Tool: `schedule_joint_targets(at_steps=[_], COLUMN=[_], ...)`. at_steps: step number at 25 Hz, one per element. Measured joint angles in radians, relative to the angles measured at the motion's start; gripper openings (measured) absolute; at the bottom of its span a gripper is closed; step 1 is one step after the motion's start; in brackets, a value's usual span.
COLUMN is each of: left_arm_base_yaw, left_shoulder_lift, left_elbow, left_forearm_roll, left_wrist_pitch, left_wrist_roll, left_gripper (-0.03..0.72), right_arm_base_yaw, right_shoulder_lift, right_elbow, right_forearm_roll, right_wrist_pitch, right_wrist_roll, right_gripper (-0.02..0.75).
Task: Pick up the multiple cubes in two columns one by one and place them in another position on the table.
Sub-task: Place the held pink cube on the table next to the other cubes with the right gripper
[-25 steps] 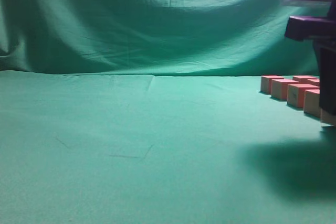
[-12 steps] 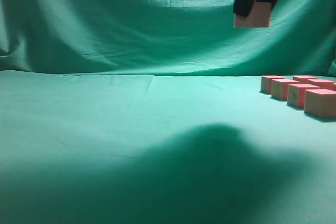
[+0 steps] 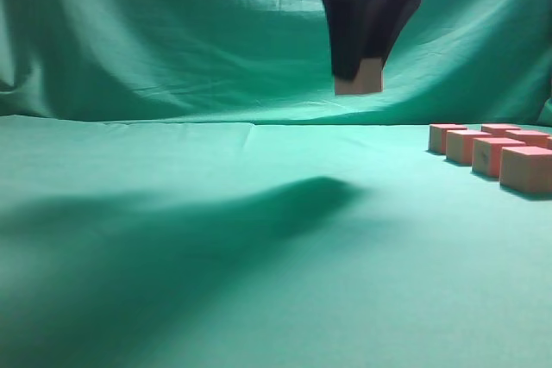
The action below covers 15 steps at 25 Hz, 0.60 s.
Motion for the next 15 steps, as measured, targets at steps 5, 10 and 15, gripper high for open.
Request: schedule_joint_targets(at_steps=[5, 10, 15], left_arm_base_yaw=[0.000, 0.000, 0.000], left_shoulder_lift=[0.000, 0.000, 0.000], left_elbow=[0.000, 0.000, 0.000], left_forearm_roll=[0.000, 0.000, 0.000], left_wrist_pitch=[0.000, 0.000, 0.000], left_wrist_roll=[0.000, 0.000, 0.000], left_gripper=[0.000, 0.000, 0.000], right_arm_base_yaw=[0.000, 0.000, 0.000], right_shoulder_lift=[0.099, 0.150, 0.174], right_elbow=[-0.036, -0.042, -0.047], right_forearm_roll=[0.034, 0.042, 0.044], right_wrist_pitch=[0.002, -0.011, -0.045], right_wrist_roll=[-0.039, -0.053, -0.053], right_gripper=[0.263, 0.263, 0.263])
